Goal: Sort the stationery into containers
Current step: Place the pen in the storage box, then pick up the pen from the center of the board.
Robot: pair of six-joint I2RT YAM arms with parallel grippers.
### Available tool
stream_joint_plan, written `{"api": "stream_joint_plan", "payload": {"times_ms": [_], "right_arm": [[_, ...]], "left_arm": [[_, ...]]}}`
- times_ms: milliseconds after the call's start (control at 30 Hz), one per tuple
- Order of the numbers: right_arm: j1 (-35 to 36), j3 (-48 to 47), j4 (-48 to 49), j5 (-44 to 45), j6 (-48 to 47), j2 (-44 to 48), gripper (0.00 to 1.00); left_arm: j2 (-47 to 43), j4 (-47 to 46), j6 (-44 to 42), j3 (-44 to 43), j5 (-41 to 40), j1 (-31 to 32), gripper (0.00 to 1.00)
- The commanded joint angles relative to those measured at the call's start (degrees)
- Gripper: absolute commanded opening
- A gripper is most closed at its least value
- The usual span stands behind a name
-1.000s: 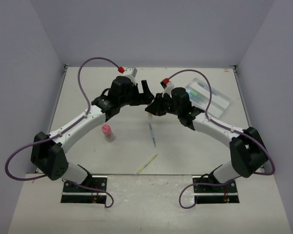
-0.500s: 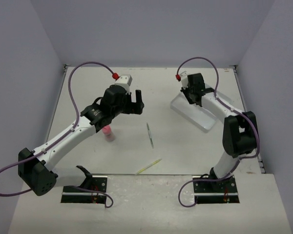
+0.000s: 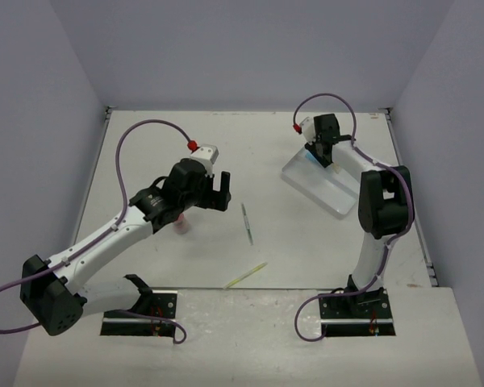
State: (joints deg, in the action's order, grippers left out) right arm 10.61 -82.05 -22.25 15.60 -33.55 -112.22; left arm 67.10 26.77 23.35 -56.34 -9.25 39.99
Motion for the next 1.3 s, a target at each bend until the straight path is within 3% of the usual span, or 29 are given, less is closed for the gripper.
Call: {"api": "stream_joint_plan", "payload": {"times_ms": [0,33,133,200,267,367,433,500,567,633,733,800,967,1200,1267], "right_arm": [[0.13,-1.62,-1.39,1.06,-0.01,1.89,0.83],[0.11,-1.69,-1.53,1.02,0.51,2.75,0.87],[0.59,-2.54,-2.96,-1.27,4.82,5.87,0.89],[1.95,-1.85,-3.14,-3.09,10.46,10.04,0.98],[5.00,-0.95,-4.26,-4.56,15.85,14.76,0.99],[13.80,4.10,-5.65,2.32,27.05,20.39,0.99],[20.56,11.93,-0.51,4.59,35.08,26.06,0.99],[21.78,17.57,7.33,-3.32,46.95,28.22,0.99],[20.70,17.06,7.67,-19.81,49.67,26.09,0.99],[21.49,13.46,3.86,-29.20,53.48,20.10,0.90],[28.38,5.22,-2.94,-13.60,58.14,12.92,0.91],[30.04,0.40,-9.21,-9.07,61.64,7.47,0.84],[32.92,-4.21,-17.89,-4.80,65.45,-1.16,0.51],[35.74,-2.12,-18.70,-5.01,65.90,-6.16,0.41],[36.07,-0.99,-18.44,-5.49,66.06,-6.72,0.33]], "left_arm": [[-1.33,2.58,-1.24,-1.06,-6.18,-0.01,1.00],[-1.58,4.07,-0.98,-1.51,-7.19,-0.07,1.00],[-3.52,5.85,-0.94,-2.88,-9.11,0.00,1.00],[-5.19,6.57,-0.85,-3.47,-9.93,-0.08,1.00],[-6.19,7.65,-0.85,-3.85,-10.24,-0.07,1.00],[-9.18,9.60,-0.76,-3.75,-13.41,-0.06,1.00],[-10.53,11.53,-0.83,-3.69,-15.58,0.00,1.00],[-12.40,13.59,-1.02,-3.78,-17.71,-0.08,1.00],[-13.55,15.64,-1.17,-3.68,-19.26,-0.04,1.00],[-15.80,16.25,-1.30,-2.41,-20.45,-0.01,1.00],[-19.21,15.06,-0.90,1.31,-22.64,-0.08,1.00],[-20.88,13.71,-0.21,3.20,-22.72,-0.07,1.00],[-25.64,10.38,0.12,7.67,-23.35,-0.08,1.00],[-25.82,9.86,-0.07,8.36,-23.43,-0.01,1.00],[-25.72,9.88,-0.06,8.35,-23.45,0.00,1.00]]}}
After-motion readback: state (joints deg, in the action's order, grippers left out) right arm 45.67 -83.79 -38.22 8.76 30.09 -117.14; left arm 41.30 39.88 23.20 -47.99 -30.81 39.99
